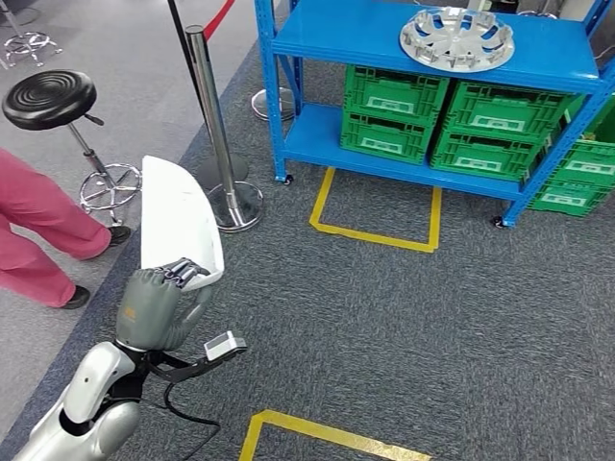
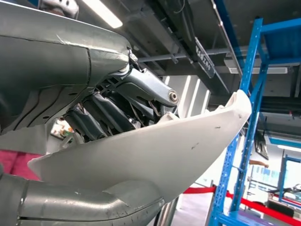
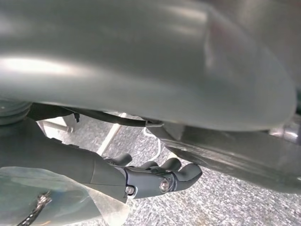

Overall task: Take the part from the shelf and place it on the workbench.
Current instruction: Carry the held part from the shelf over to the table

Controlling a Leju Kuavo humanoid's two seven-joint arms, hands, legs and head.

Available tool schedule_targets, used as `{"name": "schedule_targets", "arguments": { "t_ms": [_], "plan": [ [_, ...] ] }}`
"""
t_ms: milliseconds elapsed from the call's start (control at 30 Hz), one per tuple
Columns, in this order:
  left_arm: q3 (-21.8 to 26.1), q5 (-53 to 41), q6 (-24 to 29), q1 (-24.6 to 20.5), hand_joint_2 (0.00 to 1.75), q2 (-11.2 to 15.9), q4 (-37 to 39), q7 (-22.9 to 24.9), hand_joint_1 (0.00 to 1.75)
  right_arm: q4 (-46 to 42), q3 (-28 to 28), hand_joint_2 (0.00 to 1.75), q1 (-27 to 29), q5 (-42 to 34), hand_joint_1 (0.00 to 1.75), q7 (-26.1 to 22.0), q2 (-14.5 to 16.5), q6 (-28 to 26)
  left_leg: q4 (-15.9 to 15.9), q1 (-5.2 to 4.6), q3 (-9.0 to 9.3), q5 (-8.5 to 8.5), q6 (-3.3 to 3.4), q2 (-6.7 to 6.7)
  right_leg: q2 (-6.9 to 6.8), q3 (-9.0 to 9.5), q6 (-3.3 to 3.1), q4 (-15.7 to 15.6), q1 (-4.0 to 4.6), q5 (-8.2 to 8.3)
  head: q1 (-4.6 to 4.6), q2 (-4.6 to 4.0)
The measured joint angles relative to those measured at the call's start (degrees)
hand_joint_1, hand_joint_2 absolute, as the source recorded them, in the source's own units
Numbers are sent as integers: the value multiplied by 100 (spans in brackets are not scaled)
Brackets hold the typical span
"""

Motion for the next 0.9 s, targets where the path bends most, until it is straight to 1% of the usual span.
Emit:
{"name": "schedule_targets", "arguments": {
  "t_ms": [33, 67, 100, 133, 167, 200, 233, 267, 300, 333, 367, 400, 433, 467, 500, 533, 567, 600, 633, 667, 700, 733, 767, 800, 833, 867, 900],
  "plan": [
    [1, -1, -4, -6, 175, 5, -8, 1, 175, -2, 0, 0, 3, 2, 0, 2, 6, -1, 155, -1, -71, -113, -33, 85, -69, 7, -20, -21, -13, 13, -19, 0],
    [1, -1, -9, -12, 175, 9, -16, 3, 175, -3, 1, 0, 10, 5, 0, 3, 10, -1, 423, 7, -188, -282, -70, 206, -139, 12, -34, -36, -21, 21, -33, 0],
    [1, -1, -14, -18, 175, 11, -20, 8, 175, -3, 1, 0, 19, 8, 0, 4, 10, -1, 791, 23, -352, -478, -112, 326, -206, 12, -41, -40, -17, 20, -52, 0],
    [0, -1, -21, -17, 175, 14, -20, 13, 175, -3, 2, 0, 29, 11, 0, 4, 10, 0, 1179, 49, -525, -647, -148, 395, -277, 9, -44, -39, -15, 18, -59, 0],
    [-1, -1, -28, -10, 175, 14, -20, 19, 175, -3, 2, 0, 35, 13, 0, 4, 10, 1, 1457, 76, -648, -731, -177, 428, -344, 8, -45, -39, -13, 14, -57, 0],
    [-2, -1, -36, -3, 175, 15, -20, 26, 175, -3, 2, 0, 39, 13, 0, 5, 10, 1, 1551, 102, -686, -708, -201, 448, -410, 9, -44, -38, -13, 10, -59, 0],
    [-2, -1, -40, 0, 175, 18, -20, 32, 175, -3, 2, 0, 44, 14, 0, 7, 10, 1, 1409, 125, -611, -575, -219, 472, -473, 14, -39, -38, -14, 5, -58, 0],
    [-1, -2, -42, -1, 175, 20, -20, 39, 175, -3, 1, 0, 47, 15, 0, 9, 10, 2, 1067, 142, -438, -369, -229, 528, -531, 23, -30, -38, -15, -1, -58, 0],
    [1, -2, -43, -5, 175, 21, -20, 45, 175, -2, 1, 0, 51, 17, 0, 12, 9, 3, 653, 144, -230, -191, -231, 665, -582, 34, -17, -38, -9, -10, -60, 0],
    [2, -3, -44, -14, 175, 21, -20, 48, 175, -1, 0, 0, 56, 21, 0, 15, 9, 5, 291, 125, -54, -71, -212, 800, -628, 39, 4, -32, 6, -21, -62, 0],
    [3, -5, -46, -24, 175, 20, -20, 50, 175, 2, 0, 0, 62, 28, 0, 18, 8, 8, 56, 103, 50, -18, -179, 906, -672, 42, 29, -28, 25, -31, -57, 0],
    [4, -7, -48, -32, 175, 20, -20, 51, 175, 5, 0, 0, 66, 36, 0, 22, 8, 11, -39, 79, 79, -27, -139, 963, -721, 44, 55, -26, 41, -39, -57, 0],
    [4, -8, -50, -36, 175, 21, -20, 53, 175, 8, 0, 0, 69, 44, 0, 25, 8, 15, -54, 60, 62, -30, -89, 917, -779, 47, 85, -28, 49, -44, -55, 0],
    [5, -10, -51, -37, 175, 23, -23, 54, 175, 11, -1, 0, 72, 50, 0, 28, 8, 17, -62, 63, 51, -16, -42, 848, -827, 49, 120, -31, 46, -57, -52, 0],
    [6, -11, -52, -38, 175, 23, -27, 55, 175, 15, -1, 0, 73, 56, 0, 30, 8, 18, -75, 69, 50, 0, -1, 784, -795, 36, 153, -2, 38, -95, -52, 0],
    [7, -15, -54, -46, 175, 22, -32, 56, 175, 19, -1, 0, 66, 65, 0, 28, 8, 19, -90, 77, 53, 18, 39, 719, -695, -17, 179, 107, 31, -178, -35, 0],
    [9, -20, -55, -56, 175, 21, -38, 57, 175, 22, -1, 0, 55, 74, 0, 24, 8, 19, -103, 86, 59, 34, 75, 662, -556, -132, 195, 333, 27, -312, -18, 0],
    [9, -23, -56, -63, 175, 19, -42, 58, 175, 26, 1, 0, 42, 86, 0, 17, 8, 20, -105, 83, 55, 40, 101, 609, -407, -302, 197, 675, 27, -480, -1, 0],
    [7, -26, -57, -68, 175, 16, -44, 60, 175, 28, 2, 0, 31, 97, 0, 10, 8, 21, -104, 73, 51, 43, 124, 549, -321, -512, 191, 1088, 30, -650, 13, 0],
    [3, -26, -58, -67, 175, 14, -44, 60, 175, 29, 2, 0, 26, 105, 0, 4, 8, 22, -103, 59, 49, 43, 139, 482, -286, -702, 183, 1443, 35, -758, 15, 0],
    [-3, -26, -60, -64, 175, 11, -44, 59, 175, 31, 2, 0, 23, 110, 0, 0, 8, 22, -101, 46, 51, 43, 147, 407, -271, -817, 171, 1633, 40, -765, 15, 0],
    [-8, -27, -61, -62, 175, 9, -44, 58, 175, 31, 2, 0, 17, 113, 0, -2, 8, 22, -98, 36, 56, 43, 149, 324, -261, -827, 155, 1602, 44, -662, 16, 0],
    [-10, -27, -61, -61, 175, 9, -44, 58, 175, 32, 2, 0, 9, 114, 0, 0, 8, 22, -93, 32, 65, 43, 148, 242, -236, -721, 136, 1341, 43, -465, 15, 0],
    [-10, -26, -62, -61, 175, 9, -44, 58, 175, 33, 2, 0, 5, 115, 0, 3, 8, 22, -86, 30, 71, 39, 142, 165, -157, -545, 120, 947, 36, -244, 16, 0],
    [-9, -26, -63, -63, 175, 9, -44, 59, 175, 33, 2, 0, 1, 116, 0, 4, 8, 22, -68, 22, 65, 33, 129, 93, -30, -368, 108, 561, 18, -92, 15, 0],
    [-8, -26, -66, -66, 175, 9, -44, 60, 175, 34, 3, 0, -1, 118, 0, 7, 9, 22, -49, 18, 47, 30, 112, 28, 76, -223, 100, 278, 4, -4, 11, 0],
    [-7, -26, -68, -68, 175, 10, -45, 60, 175, 34, 3, 0, -1, 121, 0, 6, 9, 22, -34, 21, 23, 32, 86, -34, 152, -140, 94, 123, -3, 15, 10, 0]
  ]
}}
